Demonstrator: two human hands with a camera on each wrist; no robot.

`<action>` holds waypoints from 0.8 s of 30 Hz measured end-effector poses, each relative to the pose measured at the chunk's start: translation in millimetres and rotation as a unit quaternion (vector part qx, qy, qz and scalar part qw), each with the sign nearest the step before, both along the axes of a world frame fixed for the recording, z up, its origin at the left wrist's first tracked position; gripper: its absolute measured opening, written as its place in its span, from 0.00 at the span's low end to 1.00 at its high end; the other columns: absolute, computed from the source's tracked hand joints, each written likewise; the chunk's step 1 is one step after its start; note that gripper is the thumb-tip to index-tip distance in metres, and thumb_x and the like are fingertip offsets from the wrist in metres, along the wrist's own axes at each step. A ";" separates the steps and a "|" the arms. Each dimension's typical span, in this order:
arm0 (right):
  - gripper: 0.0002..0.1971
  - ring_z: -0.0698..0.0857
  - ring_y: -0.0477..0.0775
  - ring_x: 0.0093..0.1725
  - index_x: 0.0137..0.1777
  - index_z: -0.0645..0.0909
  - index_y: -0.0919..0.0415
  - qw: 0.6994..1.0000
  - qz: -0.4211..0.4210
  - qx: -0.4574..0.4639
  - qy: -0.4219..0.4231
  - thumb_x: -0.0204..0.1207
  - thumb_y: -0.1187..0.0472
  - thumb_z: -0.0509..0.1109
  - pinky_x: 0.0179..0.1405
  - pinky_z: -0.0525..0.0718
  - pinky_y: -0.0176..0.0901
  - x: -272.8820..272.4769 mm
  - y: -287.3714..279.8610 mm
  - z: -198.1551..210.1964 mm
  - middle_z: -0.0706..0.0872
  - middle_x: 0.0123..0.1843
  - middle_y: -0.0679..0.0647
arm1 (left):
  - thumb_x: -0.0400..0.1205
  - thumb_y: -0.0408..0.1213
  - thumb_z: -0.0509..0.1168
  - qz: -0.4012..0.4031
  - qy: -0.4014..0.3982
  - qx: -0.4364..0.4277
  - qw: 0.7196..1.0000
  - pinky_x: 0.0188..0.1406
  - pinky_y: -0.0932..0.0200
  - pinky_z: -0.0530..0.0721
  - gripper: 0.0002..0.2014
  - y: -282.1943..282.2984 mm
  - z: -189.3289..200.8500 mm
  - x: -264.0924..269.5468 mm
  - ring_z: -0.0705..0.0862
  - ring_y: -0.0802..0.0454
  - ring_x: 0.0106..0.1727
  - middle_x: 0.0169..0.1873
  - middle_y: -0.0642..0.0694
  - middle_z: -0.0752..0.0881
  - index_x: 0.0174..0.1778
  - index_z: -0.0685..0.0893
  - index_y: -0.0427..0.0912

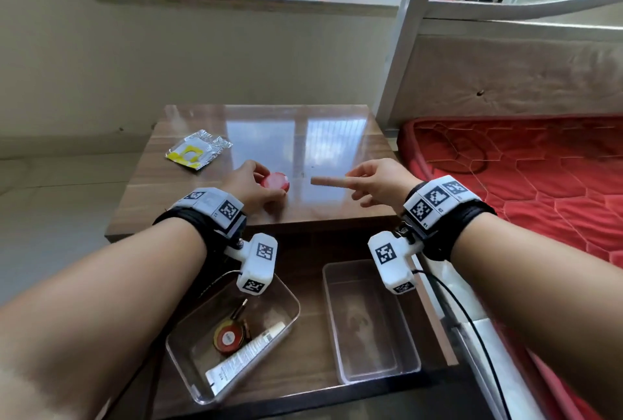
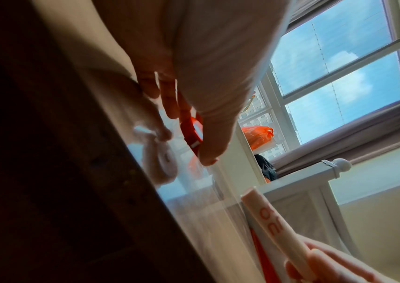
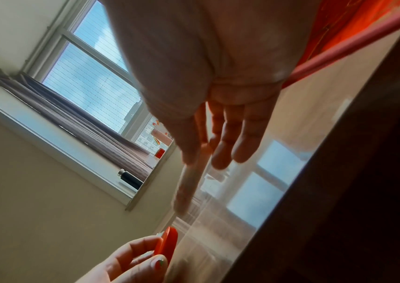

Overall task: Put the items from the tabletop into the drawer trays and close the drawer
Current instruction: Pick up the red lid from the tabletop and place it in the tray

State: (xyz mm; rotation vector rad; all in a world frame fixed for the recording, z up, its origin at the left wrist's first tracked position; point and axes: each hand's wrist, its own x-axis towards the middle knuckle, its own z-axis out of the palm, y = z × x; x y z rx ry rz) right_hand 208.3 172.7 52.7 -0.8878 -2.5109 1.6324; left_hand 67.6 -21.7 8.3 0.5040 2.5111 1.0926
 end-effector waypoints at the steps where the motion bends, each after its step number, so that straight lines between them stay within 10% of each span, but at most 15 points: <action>1: 0.20 0.87 0.47 0.39 0.48 0.85 0.61 1.000 0.017 -0.011 0.005 0.62 0.50 0.84 0.36 0.85 0.39 5.3 1.3 1.7 0.87 0.42 0.54 | 0.68 0.41 0.79 -0.011 0.001 0.011 1.000 0.62 0.51 0.82 0.29 -1.0 1.9 6.2 0.84 0.45 0.58 0.58 0.43 0.85 0.63 0.78 0.41; 4: 0.05 0.86 0.46 0.33 0.45 0.83 0.61 0.998 0.050 -0.023 0.028 0.73 0.67 0.76 0.33 0.86 0.39 18.4 4.2 2.6 0.86 0.39 0.56 | 0.65 0.42 0.80 -0.051 -0.006 0.023 0.998 0.60 0.46 0.85 0.28 -3.1 8.9 26.2 0.87 0.46 0.55 0.56 0.48 0.84 0.60 0.78 0.47; 9: 0.04 0.85 0.40 0.25 0.41 0.85 0.58 0.996 0.089 0.010 -0.002 0.74 0.68 0.75 0.24 0.83 0.32 35.7 0.9 -16.2 0.86 0.34 0.54 | 0.48 0.57 0.75 -0.095 -0.041 0.050 0.993 0.58 0.40 0.86 0.29 -3.7 9.9 51.6 0.90 0.46 0.50 0.53 0.53 0.83 0.45 0.76 0.63; 14: 0.09 0.86 0.48 0.29 0.39 0.78 0.55 0.978 0.139 0.111 -0.109 0.72 0.67 0.75 0.21 0.83 0.36 45.8 -10.4 -49.6 0.84 0.34 0.55 | 0.65 0.37 0.81 -0.142 -0.081 0.051 0.985 0.38 0.59 0.83 0.28 -3.1 0.1 75.3 0.84 0.54 0.40 0.50 0.50 0.83 0.58 0.77 0.49; 21: 0.05 0.81 0.45 0.25 0.37 0.83 0.56 0.893 0.252 0.227 -0.297 0.71 0.65 0.75 0.20 0.80 0.31 44.1 -20.4 -77.0 0.84 0.28 0.49 | 0.70 0.34 0.78 -0.200 -0.123 0.002 0.972 0.33 0.61 0.83 0.27 -10.8 -12.5 93.7 0.81 0.55 0.38 0.53 0.44 0.85 0.64 0.76 0.49; 24: 0.07 0.89 0.53 0.31 0.40 0.88 0.57 0.823 0.323 0.285 -0.369 0.62 0.57 0.79 0.37 0.91 0.43 33.9 -17.2 -108.4 0.90 0.31 0.52 | 0.70 0.32 0.77 -0.223 -0.140 -0.012 0.965 0.31 0.61 0.84 0.26 -11.8 -16.0 96.1 0.81 0.56 0.34 0.51 0.46 0.83 0.61 0.76 0.51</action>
